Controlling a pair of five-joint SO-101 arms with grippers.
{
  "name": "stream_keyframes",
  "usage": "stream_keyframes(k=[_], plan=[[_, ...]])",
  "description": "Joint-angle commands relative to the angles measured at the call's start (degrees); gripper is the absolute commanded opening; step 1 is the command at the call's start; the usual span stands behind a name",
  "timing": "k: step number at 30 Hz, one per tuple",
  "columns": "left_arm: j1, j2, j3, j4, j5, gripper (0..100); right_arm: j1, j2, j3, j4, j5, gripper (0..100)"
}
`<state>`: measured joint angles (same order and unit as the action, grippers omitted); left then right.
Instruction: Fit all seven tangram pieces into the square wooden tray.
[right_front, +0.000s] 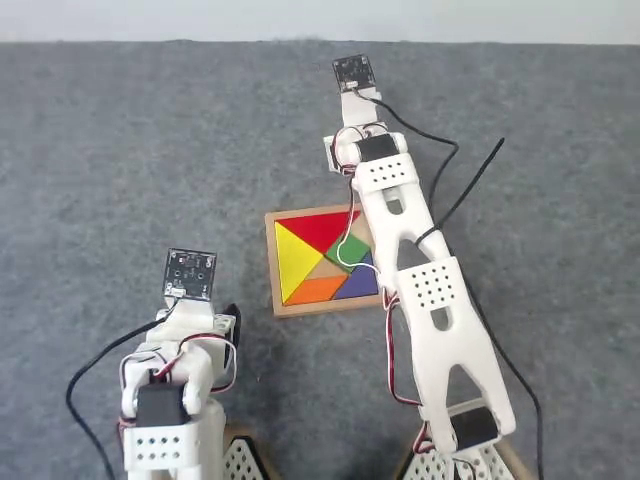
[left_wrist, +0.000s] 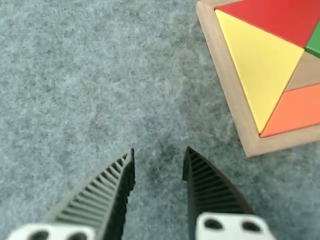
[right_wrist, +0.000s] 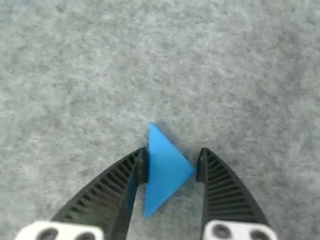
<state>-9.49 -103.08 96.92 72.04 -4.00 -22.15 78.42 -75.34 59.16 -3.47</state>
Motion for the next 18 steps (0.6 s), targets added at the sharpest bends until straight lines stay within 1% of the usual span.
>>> stream_keyframes(k=[1,7,12,15,16,18], plan=[[0.2,-1.6,-0.5,0.5,-0.4,15,-1.5,-0.1,-0.7,3.3,0.5,12.3],[0.2,-1.6,-0.5,0.5,-0.4,15,-1.6,0.5,-9.1,15.3,0.3,12.3],[0.2,-1.6,-0.5,0.5,-0.4,15,-1.3,0.5,-19.7,26.3,0.6,12.3],[0.2,-1.6,-0.5,0.5,-0.4,15,-1.5,-0.7,-21.2,31.9,0.8,12.6],[0.2,-1.6,-0.5,0.5,-0.4,15,-1.5,-1.6,-21.0,33.5,1.4,12.6],[0.2,-1.6,-0.5,0.5,-0.4,15,-1.6,-3.2,-21.0,36.9,5.3,12.7]])
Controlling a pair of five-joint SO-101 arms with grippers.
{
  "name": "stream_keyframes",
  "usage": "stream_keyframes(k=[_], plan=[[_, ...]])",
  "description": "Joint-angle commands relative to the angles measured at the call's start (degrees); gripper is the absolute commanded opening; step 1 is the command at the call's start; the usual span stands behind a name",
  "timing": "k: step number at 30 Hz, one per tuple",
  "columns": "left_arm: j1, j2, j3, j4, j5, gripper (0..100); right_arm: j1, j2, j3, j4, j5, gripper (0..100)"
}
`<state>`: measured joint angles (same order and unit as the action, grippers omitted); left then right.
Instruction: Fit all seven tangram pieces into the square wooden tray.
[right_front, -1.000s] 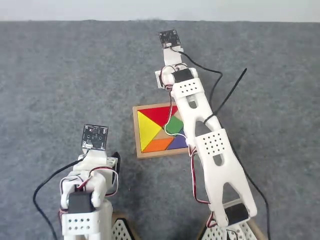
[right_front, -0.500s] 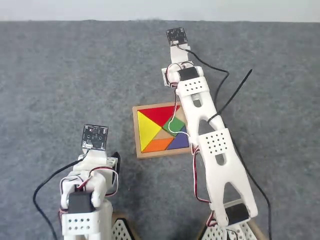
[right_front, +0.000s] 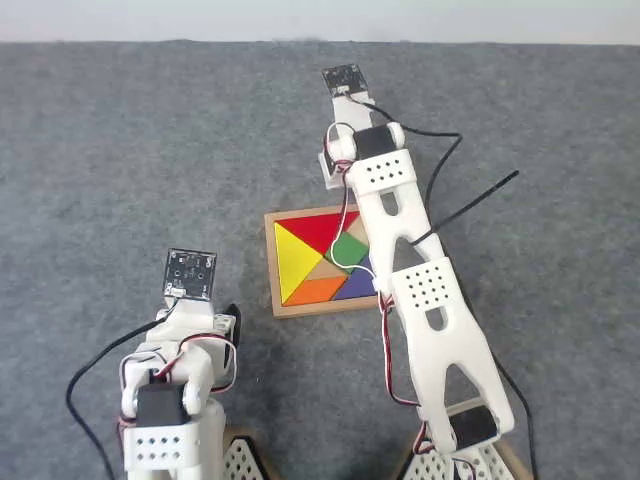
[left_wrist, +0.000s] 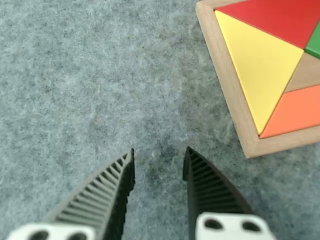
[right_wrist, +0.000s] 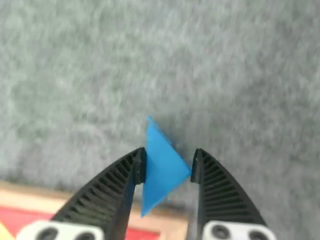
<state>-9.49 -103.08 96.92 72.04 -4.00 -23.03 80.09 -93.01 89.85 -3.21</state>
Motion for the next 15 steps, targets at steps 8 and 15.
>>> stream_keyframes(k=[8,15], plan=[[0.2,-1.6,-0.5,0.5,-0.4,15,0.3,-12.8,-3.3,13.1,23.5,12.3],[0.2,-1.6,-0.5,0.5,-0.4,15,0.5,-17.1,-2.9,13.4,24.5,12.1]])
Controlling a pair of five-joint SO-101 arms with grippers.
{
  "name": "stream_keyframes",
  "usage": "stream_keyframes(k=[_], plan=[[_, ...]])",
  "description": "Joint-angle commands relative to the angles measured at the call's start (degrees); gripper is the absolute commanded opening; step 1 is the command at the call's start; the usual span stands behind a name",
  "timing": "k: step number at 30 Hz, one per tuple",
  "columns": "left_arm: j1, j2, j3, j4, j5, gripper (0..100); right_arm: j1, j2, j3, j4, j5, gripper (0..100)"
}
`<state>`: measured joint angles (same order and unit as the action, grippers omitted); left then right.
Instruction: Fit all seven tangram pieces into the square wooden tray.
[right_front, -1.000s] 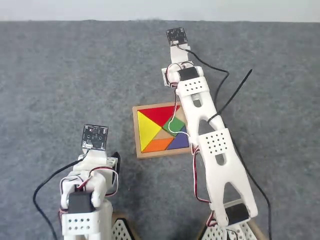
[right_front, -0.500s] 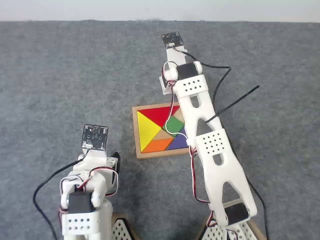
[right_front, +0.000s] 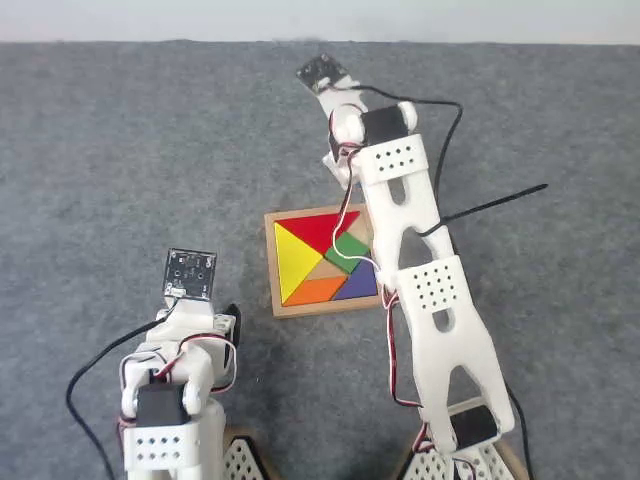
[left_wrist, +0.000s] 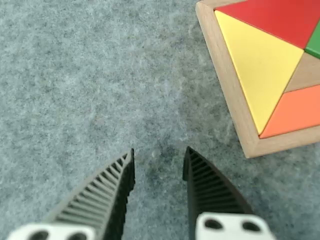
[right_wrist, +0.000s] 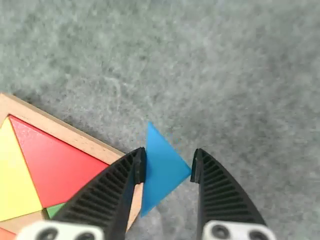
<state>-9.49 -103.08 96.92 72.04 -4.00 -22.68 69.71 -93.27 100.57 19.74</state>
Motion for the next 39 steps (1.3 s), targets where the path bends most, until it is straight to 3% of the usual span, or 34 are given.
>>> stream_keyframes(k=[1,5,10,13,19,23,27,35,39], plan=[[0.2,-1.6,-0.5,0.5,-0.4,15,-0.3,-7.1,-2.6,2.7,3.4,12.1],[0.2,-1.6,-0.5,0.5,-0.4,15,-2.0,-7.7,0.8,2.9,9.7,12.1],[0.2,-1.6,-0.5,0.5,-0.4,15,-3.7,-17.5,24.9,2.7,6.0,12.1],[0.2,-1.6,-0.5,0.5,-0.4,15,-4.3,-27.3,37.7,2.4,7.7,12.1],[0.2,-1.6,-0.5,0.5,-0.4,15,-8.3,-39.8,53.4,2.2,27.8,12.1],[0.2,-1.6,-0.5,0.5,-0.4,15,-10.8,-39.6,62.2,1.2,41.2,12.1],[0.2,-1.6,-0.5,0.5,-0.4,15,-10.5,-36.3,64.7,-2.0,49.0,12.1],[0.2,-1.6,-0.5,0.5,-0.4,15,-10.3,-34.6,64.6,-7.4,50.3,13.3],[0.2,-1.6,-0.5,0.5,-0.4,15,-9.0,-34.9,64.6,-10.2,45.5,21.3]])
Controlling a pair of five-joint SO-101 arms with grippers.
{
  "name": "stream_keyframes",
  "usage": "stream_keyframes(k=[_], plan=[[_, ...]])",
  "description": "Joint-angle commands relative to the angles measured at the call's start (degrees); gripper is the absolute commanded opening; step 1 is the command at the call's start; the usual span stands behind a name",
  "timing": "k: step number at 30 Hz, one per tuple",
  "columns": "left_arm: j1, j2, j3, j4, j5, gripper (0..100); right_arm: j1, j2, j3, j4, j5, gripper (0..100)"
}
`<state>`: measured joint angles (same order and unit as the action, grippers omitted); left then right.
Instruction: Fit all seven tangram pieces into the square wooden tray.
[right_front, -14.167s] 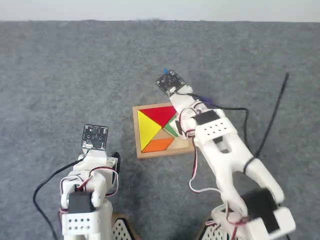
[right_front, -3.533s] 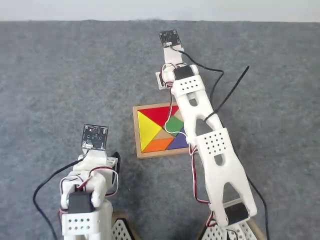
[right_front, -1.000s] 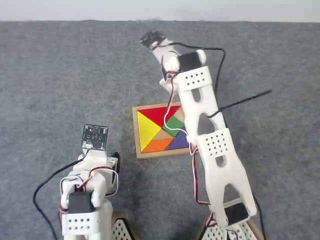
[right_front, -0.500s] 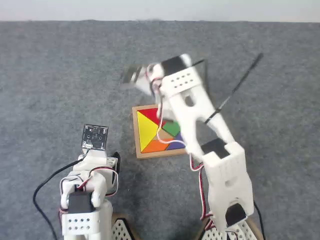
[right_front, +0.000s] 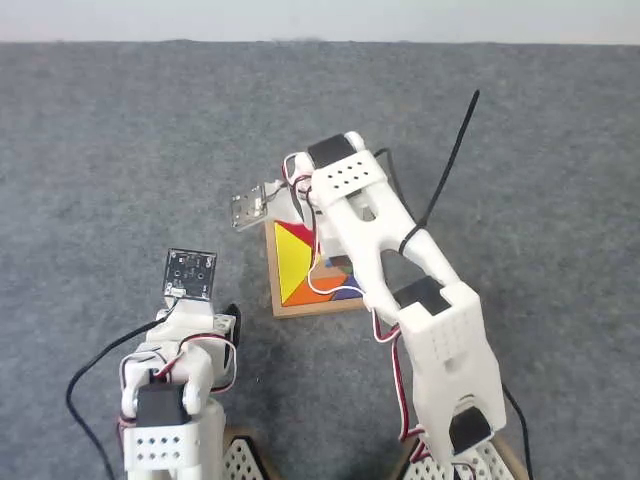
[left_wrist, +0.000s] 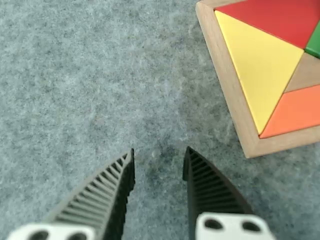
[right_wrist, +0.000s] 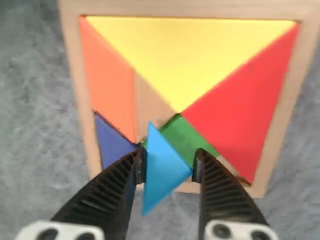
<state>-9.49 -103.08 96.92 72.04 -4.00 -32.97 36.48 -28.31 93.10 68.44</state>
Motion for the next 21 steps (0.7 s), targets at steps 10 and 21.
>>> stream_keyframes(k=[10,21], plan=[[0.2,-1.6,-0.5,0.5,-0.4,15,3.0,-3.6,-2.5,-1.7,-7.3,27.5],[0.2,-1.6,-0.5,0.5,-0.4,15,4.9,-28.4,1.0,6.2,-29.3,4.0]])
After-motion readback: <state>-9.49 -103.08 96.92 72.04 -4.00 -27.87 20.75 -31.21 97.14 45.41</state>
